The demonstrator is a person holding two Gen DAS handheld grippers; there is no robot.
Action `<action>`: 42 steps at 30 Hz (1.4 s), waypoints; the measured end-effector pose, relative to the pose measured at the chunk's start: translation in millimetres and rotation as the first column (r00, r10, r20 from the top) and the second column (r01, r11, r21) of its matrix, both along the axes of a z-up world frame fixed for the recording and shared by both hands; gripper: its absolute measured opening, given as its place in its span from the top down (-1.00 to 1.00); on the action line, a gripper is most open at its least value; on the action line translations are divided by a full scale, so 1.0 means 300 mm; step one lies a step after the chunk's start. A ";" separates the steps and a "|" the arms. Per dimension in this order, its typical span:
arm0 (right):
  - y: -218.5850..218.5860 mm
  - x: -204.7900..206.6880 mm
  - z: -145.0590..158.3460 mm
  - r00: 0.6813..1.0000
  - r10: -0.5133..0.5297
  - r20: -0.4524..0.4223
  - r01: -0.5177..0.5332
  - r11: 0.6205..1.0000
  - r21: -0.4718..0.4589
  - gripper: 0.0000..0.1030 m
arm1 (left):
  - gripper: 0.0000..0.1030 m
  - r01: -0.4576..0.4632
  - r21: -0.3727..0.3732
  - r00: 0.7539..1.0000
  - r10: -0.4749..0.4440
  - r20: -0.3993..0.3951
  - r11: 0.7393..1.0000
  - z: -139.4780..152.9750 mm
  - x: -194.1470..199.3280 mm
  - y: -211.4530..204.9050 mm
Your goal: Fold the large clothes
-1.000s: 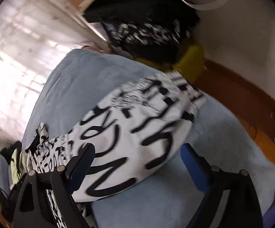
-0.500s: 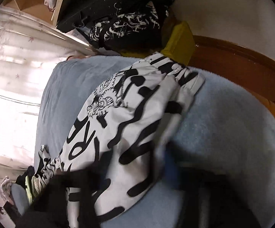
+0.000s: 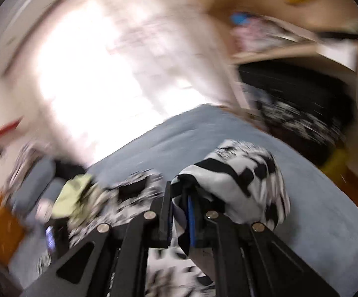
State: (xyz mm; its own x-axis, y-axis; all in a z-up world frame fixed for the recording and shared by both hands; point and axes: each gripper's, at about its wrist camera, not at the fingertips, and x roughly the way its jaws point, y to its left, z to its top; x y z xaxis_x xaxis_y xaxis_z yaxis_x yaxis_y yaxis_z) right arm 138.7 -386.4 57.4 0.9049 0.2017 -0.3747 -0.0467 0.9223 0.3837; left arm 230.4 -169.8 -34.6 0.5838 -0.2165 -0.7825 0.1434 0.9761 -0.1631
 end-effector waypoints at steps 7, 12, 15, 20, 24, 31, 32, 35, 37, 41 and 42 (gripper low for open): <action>0.351 0.086 -0.164 0.971 0.198 -0.134 -0.213 0.970 -0.115 0.81 | -0.34 -0.113 0.009 0.992 0.112 0.062 0.994 -0.003 -0.087 0.258; 0.507 0.092 -0.401 0.914 0.240 -0.327 -0.291 0.950 -0.115 0.78 | -0.34 -0.163 0.001 0.987 0.163 -0.005 0.987 -0.072 -0.110 0.407; 0.540 0.079 -0.488 0.881 0.251 -0.401 -0.300 0.952 -0.064 0.58 | -0.34 -0.171 0.006 0.985 0.171 -0.028 0.985 -0.113 -0.133 0.453; 0.567 0.019 -0.524 0.856 0.302 -0.420 -0.307 0.950 0.057 -0.06 | -0.34 -0.163 -0.028 0.985 0.161 -0.061 0.986 -0.156 -0.174 0.474; 0.531 -0.057 -0.519 0.852 0.333 -0.404 -0.303 0.943 0.138 -0.06 | -0.34 -0.133 -0.032 0.990 0.132 -0.048 0.991 -0.155 -0.205 0.451; 0.432 -0.172 -0.518 0.885 0.236 -0.402 -0.181 0.969 0.169 -0.07 | -0.34 0.017 0.072 1.000 -0.018 0.024 0.997 -0.131 -0.256 0.303; 0.413 -0.182 -0.519 0.886 0.223 -0.407 -0.164 0.971 0.175 -0.07 | -0.34 0.049 0.101 0.998 -0.054 0.038 0.994 -0.130 -0.257 0.268; 0.368 -0.202 -0.514 0.890 0.206 -0.406 -0.139 0.972 0.188 -0.07 | -0.34 0.103 0.180 0.990 -0.119 0.080 0.978 -0.125 -0.250 0.193; 0.356 -0.206 -0.508 0.895 0.193 -0.401 -0.131 0.975 0.178 -0.07 | -0.34 0.152 0.229 0.982 -0.174 0.078 0.961 -0.125 -0.225 0.136; 0.332 -0.215 -0.500 0.906 0.168 -0.388 -0.112 0.981 0.161 -0.07 | -0.34 0.247 0.278 0.960 -0.274 0.063 0.928 -0.114 -0.184 0.053; 0.325 -0.216 -0.501 0.909 0.166 -0.383 -0.108 0.980 0.168 -0.07 | -0.34 0.264 0.285 0.954 -0.294 0.065 0.921 -0.111 -0.180 0.039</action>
